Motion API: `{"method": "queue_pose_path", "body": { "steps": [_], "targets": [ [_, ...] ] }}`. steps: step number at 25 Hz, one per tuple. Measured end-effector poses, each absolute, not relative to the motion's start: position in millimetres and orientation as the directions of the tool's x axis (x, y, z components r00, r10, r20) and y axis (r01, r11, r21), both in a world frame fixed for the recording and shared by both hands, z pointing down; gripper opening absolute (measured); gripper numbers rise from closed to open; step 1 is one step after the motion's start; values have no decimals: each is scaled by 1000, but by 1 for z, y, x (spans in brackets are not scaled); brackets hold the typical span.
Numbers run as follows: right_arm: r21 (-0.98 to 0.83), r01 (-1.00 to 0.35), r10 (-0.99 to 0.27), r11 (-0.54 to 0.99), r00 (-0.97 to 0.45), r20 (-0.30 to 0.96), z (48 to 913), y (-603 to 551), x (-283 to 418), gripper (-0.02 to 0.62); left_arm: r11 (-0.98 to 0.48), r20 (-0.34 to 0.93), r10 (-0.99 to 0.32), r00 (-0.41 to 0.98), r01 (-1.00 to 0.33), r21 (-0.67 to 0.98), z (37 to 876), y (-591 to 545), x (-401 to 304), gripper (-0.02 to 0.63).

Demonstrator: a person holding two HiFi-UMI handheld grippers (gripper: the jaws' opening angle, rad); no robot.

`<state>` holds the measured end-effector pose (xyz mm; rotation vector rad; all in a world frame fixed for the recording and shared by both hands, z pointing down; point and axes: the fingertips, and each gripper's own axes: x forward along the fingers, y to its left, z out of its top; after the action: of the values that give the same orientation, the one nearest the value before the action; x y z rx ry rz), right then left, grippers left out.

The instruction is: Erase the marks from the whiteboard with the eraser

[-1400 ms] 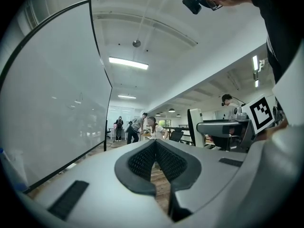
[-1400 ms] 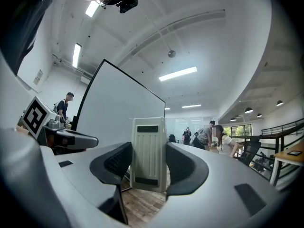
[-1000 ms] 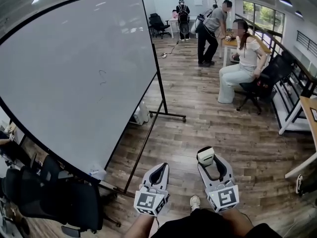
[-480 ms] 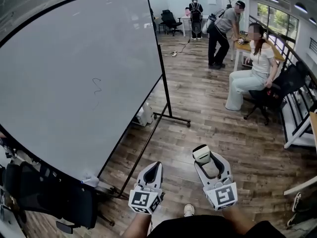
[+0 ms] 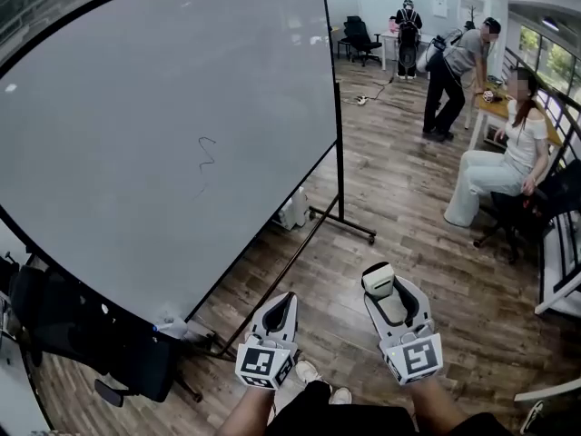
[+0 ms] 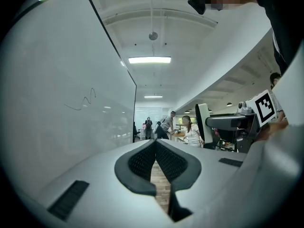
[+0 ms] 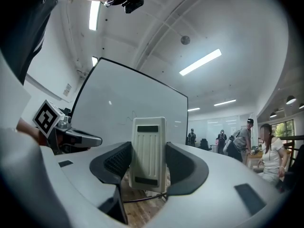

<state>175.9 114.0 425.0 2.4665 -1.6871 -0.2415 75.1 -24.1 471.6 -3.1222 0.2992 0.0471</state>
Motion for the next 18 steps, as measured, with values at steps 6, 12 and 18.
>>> {"method": "queue_pose_path", "body": {
  "steps": [6, 12, 18],
  "targets": [
    [259, -930, -965, -260, 255, -54, 422, 39, 186, 249, -965, -47, -264, 963, -264, 8, 469, -82, 85, 18],
    [262, -944, -979, -201, 193, -58, 420, -35, 198, 249, -944, -64, -329, 942, -331, -8, 458, -143, 88, 18],
    [243, -964, -994, -106, 103, -25, 423, -114, 201, 249, -914, -90, -401, 912, -404, -18, 454, -206, 85, 18]
  ]
}}
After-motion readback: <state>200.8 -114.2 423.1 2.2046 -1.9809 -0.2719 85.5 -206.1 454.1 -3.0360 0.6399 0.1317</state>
